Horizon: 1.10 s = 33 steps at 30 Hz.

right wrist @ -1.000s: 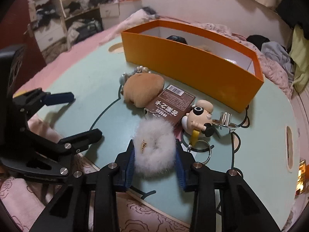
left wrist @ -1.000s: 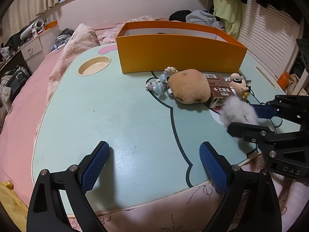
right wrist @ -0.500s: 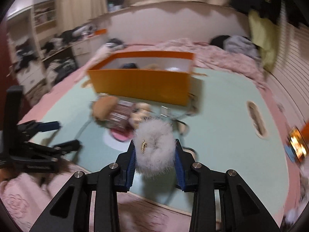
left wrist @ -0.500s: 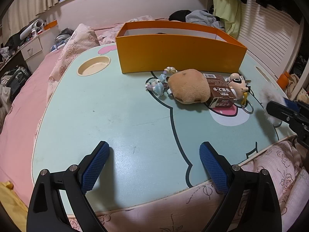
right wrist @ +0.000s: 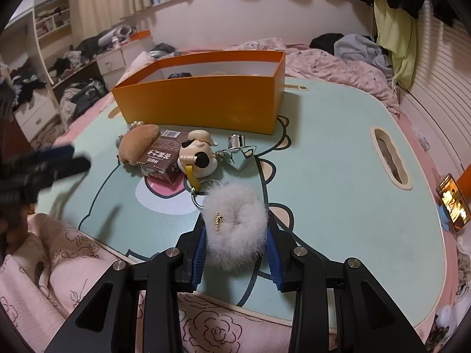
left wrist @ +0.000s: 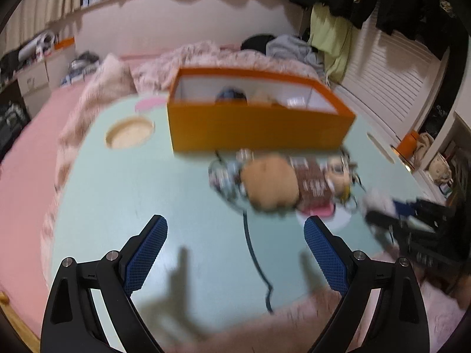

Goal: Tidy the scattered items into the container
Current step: 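Grasp the tan round plush with the left gripper while the right gripper holds the white pompom, then lift the tan plush with the left gripper while the right gripper holds the white pompom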

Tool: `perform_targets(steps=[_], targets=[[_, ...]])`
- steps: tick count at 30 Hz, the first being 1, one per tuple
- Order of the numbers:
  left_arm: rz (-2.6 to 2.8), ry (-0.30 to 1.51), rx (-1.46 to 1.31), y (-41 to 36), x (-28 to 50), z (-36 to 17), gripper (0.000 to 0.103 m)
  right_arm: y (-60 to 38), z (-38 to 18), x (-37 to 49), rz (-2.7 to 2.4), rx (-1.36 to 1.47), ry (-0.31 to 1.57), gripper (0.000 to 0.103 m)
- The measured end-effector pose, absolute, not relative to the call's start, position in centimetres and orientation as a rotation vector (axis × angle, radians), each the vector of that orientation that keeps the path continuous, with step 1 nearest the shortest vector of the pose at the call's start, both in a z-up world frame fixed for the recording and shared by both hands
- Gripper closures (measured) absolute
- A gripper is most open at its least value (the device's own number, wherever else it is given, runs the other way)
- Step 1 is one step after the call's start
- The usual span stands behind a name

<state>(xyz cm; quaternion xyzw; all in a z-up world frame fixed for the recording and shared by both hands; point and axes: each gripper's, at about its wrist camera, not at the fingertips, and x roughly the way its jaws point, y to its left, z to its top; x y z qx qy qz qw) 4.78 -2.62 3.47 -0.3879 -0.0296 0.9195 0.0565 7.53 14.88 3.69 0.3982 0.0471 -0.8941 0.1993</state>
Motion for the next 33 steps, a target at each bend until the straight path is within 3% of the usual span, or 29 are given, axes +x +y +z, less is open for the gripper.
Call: perform_targets(steps=[4,7,12,20,25,33], targets=[[2.727,-0.035,-1.175,-0.9,2.7,3.7,0.044,14.8,3.7,7.5,-2.499,1.114,0.131,0.068],[2.683,0.022,-1.177,0.8,1.9,3.5,0.050,14.9,3.7,7.5,-2.499,1.114,0.131,0.068],[2.637,0.070,-1.240,2.0,0.4,2.5,0.050,14.9,3.7,7.5,-2.495,1.115,0.129,0.067],[2.588,-0.127,-1.252,0.2,-1.0,1.7,0.050,14.9,3.7,7.5,-2.495,1.115,0.128,0.067],[2.563,-0.208,-1.238,-0.7,-0.5,1.6,0.057,15.0,3.7,7.5,-2.495,1.114,0.129,0.067],[2.591,-0.208,-1.034,-0.9,4.5,6.0,0.057,14.9,3.7,7.5,-2.495,1.112,0.129,0.067]])
